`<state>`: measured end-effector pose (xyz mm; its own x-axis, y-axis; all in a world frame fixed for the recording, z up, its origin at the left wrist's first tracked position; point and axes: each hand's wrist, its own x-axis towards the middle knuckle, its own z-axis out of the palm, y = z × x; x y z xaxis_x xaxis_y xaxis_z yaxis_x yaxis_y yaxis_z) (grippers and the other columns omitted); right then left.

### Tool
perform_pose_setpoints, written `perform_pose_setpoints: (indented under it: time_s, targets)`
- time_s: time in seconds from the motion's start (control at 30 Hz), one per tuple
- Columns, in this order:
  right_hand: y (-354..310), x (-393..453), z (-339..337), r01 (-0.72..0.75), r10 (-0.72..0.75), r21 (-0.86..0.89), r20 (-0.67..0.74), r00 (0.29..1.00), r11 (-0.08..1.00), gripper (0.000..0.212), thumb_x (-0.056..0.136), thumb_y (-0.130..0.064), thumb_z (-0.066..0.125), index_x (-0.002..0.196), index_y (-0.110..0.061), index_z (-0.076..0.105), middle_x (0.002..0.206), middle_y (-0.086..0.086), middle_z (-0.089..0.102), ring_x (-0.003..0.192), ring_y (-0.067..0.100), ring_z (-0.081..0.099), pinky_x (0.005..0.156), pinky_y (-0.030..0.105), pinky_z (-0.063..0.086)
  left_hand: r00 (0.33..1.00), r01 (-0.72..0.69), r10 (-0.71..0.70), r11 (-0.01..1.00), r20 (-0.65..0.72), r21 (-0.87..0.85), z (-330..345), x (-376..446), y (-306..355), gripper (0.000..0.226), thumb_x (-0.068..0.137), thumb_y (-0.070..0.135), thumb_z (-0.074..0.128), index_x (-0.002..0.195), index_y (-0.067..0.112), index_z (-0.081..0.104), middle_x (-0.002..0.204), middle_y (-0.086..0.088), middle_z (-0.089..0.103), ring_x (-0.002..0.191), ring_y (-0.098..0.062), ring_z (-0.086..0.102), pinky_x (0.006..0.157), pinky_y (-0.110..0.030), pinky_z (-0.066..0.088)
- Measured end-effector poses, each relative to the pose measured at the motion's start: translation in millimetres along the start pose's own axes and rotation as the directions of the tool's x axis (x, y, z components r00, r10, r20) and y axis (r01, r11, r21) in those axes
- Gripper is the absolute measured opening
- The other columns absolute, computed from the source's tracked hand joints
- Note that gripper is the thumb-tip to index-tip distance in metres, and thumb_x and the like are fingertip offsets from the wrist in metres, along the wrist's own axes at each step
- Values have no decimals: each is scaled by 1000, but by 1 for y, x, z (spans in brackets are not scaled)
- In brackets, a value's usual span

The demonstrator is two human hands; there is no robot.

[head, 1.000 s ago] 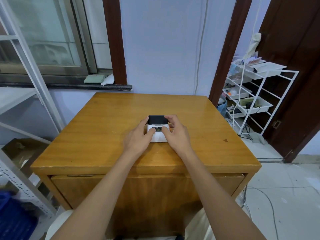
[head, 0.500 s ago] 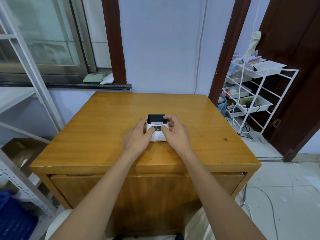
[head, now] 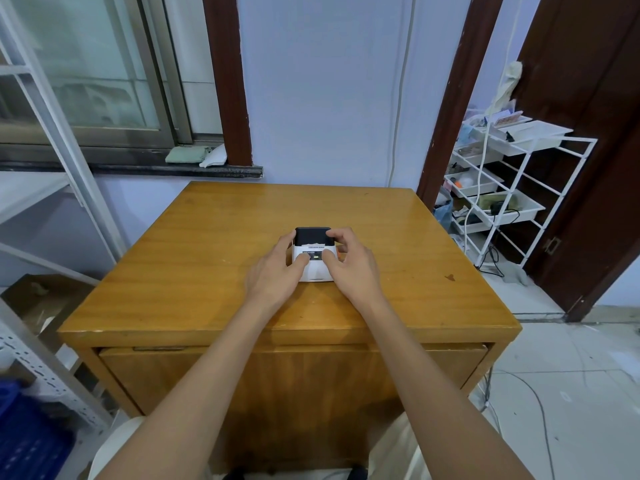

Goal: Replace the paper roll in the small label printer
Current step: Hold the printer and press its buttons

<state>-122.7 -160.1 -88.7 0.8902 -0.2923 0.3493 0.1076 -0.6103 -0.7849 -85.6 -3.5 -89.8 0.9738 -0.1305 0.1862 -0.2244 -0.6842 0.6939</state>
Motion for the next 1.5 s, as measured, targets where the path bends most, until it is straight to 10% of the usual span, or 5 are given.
perform_pose_setpoints:
  time_s: [1.5]
  targets:
    - [1,2,2,6,-7,-23,-11,1000,1000,38,92,-32,60,130,-34,60,124,-14,70,110,9,64,86,41,59,1000,17,-16,998,25,-53,-2,-4,1,65,93,55,42,157,46,34,136,13,67,113,-23,66,94,-43,54]
